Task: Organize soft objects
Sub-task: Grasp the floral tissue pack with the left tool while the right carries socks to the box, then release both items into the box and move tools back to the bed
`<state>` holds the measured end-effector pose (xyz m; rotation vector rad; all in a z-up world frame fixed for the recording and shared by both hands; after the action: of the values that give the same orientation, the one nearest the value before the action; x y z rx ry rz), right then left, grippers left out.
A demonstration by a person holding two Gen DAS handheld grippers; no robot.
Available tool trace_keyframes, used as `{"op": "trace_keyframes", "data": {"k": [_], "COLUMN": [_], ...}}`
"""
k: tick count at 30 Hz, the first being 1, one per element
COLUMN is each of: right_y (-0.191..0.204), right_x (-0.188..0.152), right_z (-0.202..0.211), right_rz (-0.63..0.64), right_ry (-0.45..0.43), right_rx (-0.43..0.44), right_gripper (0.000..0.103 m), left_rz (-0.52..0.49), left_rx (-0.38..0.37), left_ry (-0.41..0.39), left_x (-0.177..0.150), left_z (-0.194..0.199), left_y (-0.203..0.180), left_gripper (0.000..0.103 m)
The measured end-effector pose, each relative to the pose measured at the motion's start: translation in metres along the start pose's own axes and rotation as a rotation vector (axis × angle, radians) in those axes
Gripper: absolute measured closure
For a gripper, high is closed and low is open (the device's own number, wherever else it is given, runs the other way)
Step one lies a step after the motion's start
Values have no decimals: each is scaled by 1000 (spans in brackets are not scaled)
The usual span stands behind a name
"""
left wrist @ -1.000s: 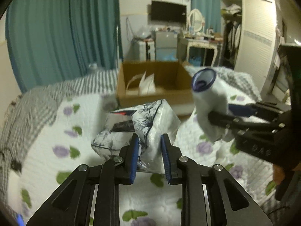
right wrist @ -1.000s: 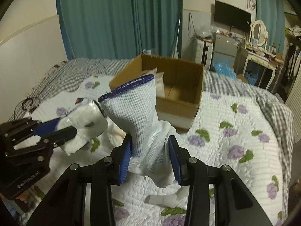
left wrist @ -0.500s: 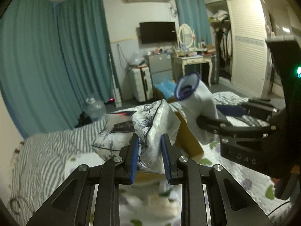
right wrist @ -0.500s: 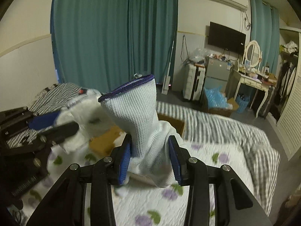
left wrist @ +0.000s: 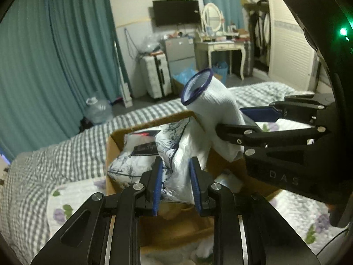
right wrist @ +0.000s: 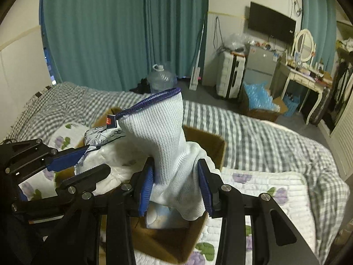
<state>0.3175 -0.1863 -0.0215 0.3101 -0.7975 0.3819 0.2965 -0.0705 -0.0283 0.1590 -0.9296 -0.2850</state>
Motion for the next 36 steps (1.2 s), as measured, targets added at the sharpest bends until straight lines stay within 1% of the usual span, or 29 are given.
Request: {"op": "trace_keyframes", "data": {"k": [2, 3, 4, 5, 6, 7, 8, 9, 10, 13, 15, 16, 17, 18, 19, 20, 22, 25, 27, 29, 31, 33, 35, 36], "right_y": [-4, -6, -8, -10, -11, -12, -12, -11, -10, -2, 5, 8, 13, 19, 22, 27, 37, 55, 65, 78, 84, 87, 85, 83], "right_x": [-2, -3, -3, -3, -3, -1, 0, 2, 3, 11, 15, 17, 18, 19, 19, 19, 16, 4, -8, -30, -49, -75, -106, -115], "right_z": [-10, -11, -12, -11, -9, -5, 4, 13, 21, 63, 95, 108, 132, 149, 162, 180, 210, 247, 263, 271, 271, 263, 242, 232], "right_rz": [-1, -3, -10, -19, -30, -41, -49, -49, -47, -33, -25, -23, -18, -8, 1, 15, 31, 51, 62, 81, 86, 73, 33, 15], "right_ry": [4, -1, -11, -18, -26, -38, -60, -78, -89, -144, -187, -204, -227, -240, -246, -252, -265, -270, -258, -234, -209, -171, -108, -86], "right_rx": [2, 3, 7, 6, 10, 19, 22, 15, 8, -29, -58, -71, -97, -111, -119, -133, -156, -170, -165, -159, -150, -139, -117, -105], "right_gripper": [63, 59, 57, 52, 46, 43, 37, 31, 29, 20, 7, 4, 0, 0, 0, 0, 0, 0, 0, 0, 0, 0, 0, 0], "left_rz": [-5, -11, -15, -22, -22, -20, -12, 5, 23, 52, 61, 62, 59, 57, 61, 65, 81, 106, 113, 109, 111, 115, 127, 134], "left_rx": [2, 4, 9, 33, 60, 90, 111, 117, 118, 131, 140, 140, 141, 150, 160, 161, 153, 145, 137, 126, 127, 112, 98, 93], "left_ry": [-4, -8, -14, -27, -41, -54, -66, -82, -97, -117, -135, -143, -155, -172, -196, -214, -255, -265, -263, -261, -251, -235, -197, -186], "left_x": [-4, -5, -5, -5, -4, -3, -1, 1, 3, 8, 12, 12, 12, 12, 12, 12, 9, 3, -4, -17, -30, -46, -66, -72], "left_z": [-6, -7, -6, -5, -2, 1, 5, 12, 21, 47, 71, 79, 93, 110, 129, 141, 177, 214, 231, 245, 250, 250, 243, 238], "left_y": [0, -1, -2, -2, -3, -1, 2, 5, 9, 21, 27, 30, 34, 36, 38, 41, 45, 51, 52, 49, 42, 36, 27, 26], "left_gripper": [72, 67, 64, 59, 43, 29, 26, 25, 25, 24, 23, 18, 13, 5, 2, 2, 1, 1, 1, 1, 1, 1, 1, 1]}}
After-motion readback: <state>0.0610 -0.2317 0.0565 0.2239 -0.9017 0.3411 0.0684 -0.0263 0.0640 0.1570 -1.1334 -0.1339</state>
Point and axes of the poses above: each gripper's, at about its wrist camera, not at the fingertips, and z roughly against the way its jaws point, y to its left, x to its top, the point moved 2 cm from there along -z, roughly the way its jaws point, and after that the axes turned 11 degrees about x, right-handed, at the moved point
